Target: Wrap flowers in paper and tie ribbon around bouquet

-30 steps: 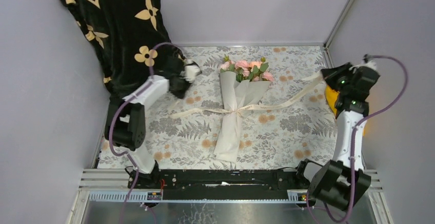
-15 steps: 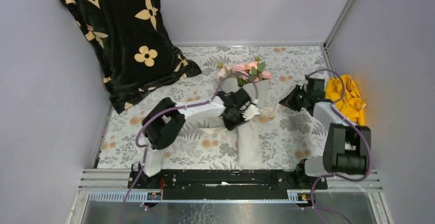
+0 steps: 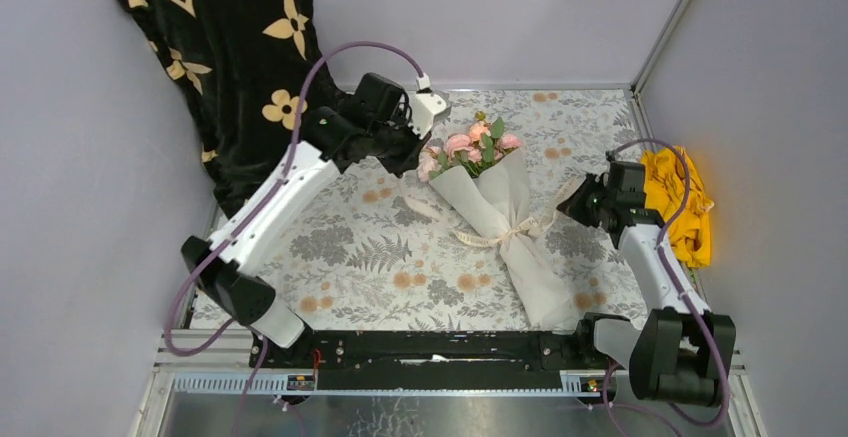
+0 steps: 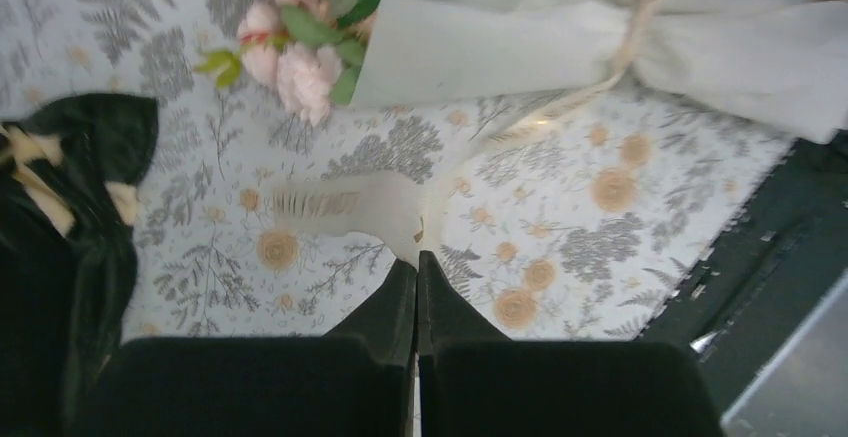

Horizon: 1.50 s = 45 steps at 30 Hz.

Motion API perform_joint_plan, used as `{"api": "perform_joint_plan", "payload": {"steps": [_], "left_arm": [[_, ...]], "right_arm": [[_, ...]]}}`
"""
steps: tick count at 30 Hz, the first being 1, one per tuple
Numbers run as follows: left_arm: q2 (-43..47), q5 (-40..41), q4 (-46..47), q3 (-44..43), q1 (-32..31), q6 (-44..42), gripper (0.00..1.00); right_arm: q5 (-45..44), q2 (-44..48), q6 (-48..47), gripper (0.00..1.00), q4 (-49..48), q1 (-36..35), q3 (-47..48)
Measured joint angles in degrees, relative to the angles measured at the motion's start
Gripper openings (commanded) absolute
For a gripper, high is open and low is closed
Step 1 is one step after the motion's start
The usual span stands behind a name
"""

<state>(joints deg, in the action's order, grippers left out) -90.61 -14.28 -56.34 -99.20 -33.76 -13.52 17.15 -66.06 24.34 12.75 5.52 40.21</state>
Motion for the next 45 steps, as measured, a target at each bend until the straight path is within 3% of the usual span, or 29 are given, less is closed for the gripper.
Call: {"api": "perform_joint_plan", "payload": {"steps": [2, 5, 10, 14, 17, 21, 22, 23, 24, 25, 29, 32, 35, 39, 42, 45], "left_arm": [[0.6, -0.1, -2.3, -3.5, -0.7, 0.1, 0.0], [0.2, -0.4, -5.9, -16.2, 0.2, 0.2, 0.0], [-0.1, 2.4, -6.2, -29.5, 13.1, -0.3, 0.0], [0.2, 2.6, -5.5, -26.6, 20.2, -0.3, 0.0], [0.3, 0.2, -5.4, -20.3, 20.4, -0.3, 0.0], [0.3, -4.0, -6.3, -15.3, 20.3, -0.3, 0.0], [0.4, -4.9, -6.3, -15.0, 20.3, -0.3, 0.0], [0.7, -5.9, -6.3, -14.7, 20.3, -0.2, 0.0], [1.2, -6.9, -6.4, -14.5, 20.3, -0.2, 0.0], [1.7, -7.8, -6.5, -14.4, 20.3, -0.1, 0.0], [4.1, -12.7, -7.4, -14.4, 20.3, 1.1, 0.0], [5.0, -16.3, -8.2, -15.0, 20.3, 2.6, 0.0], [5.0, -19.1, -8.2, -16.1, 20.3, 4.8, 0.0], [5.4, -21.4, -8.3, -17.0, 20.3, 8.1, 0.0], [6.3, -22.1, -8.2, -17.0, 20.3, 10.4, 0.0], [7.8, -22.9, -7.3, -16.4, 20.3, 13.3, 0.0]], "right_arm": [[-1.2, 3.1, 0.1, 0.0, 3.8, 0.0, -1.7], [-2.1, 8.2, 0.0, 0.0, 8.4, 0.0, -1.9], [4.3, 14.8, -0.5, 0.0, 12.2, 0.0, 2.8], [12.6, 15.8, -2.1, 0.0, 12.7, 0.0, 13.1], [15.7, 17.4, -3.6, 0.0, 11.8, 0.0, 23.3], [16.3, 19.6, -4.3, 0.0, 12.3, 0.0, 28.2], [15.1, 19.8, -4.4, 0.13, 13.3, 0.0, 28.1], [13.7, 19.8, -4.4, 0.4, 14.8, -0.1, 27.8], [11.1, 19.6, -4.4, 0.84, 16.9, -0.2, 27.4], [7.3, 19.2, -4.6, 0.98, 20.0, -0.2, 27.1], [-9.7, 15.4, -8.7, 1.0, 33.0, -0.2, 26.7], [-11.7, 13.2, -11.2, 1.0, 36.6, -0.1, 26.5], [0.6, 19.3, -10.5, 1.0, 25.8, 0.0, 20.6], [18.7, 30.9, -1.5, 1.0, -4.0, -1.4, 2.1], [22.0, 29.0, 0.8, 1.0, -15.2, -6.5, -3.5], [18.2, 22.1, -3.0, 1.0, -18.0, -19.4, -2.6]]}}
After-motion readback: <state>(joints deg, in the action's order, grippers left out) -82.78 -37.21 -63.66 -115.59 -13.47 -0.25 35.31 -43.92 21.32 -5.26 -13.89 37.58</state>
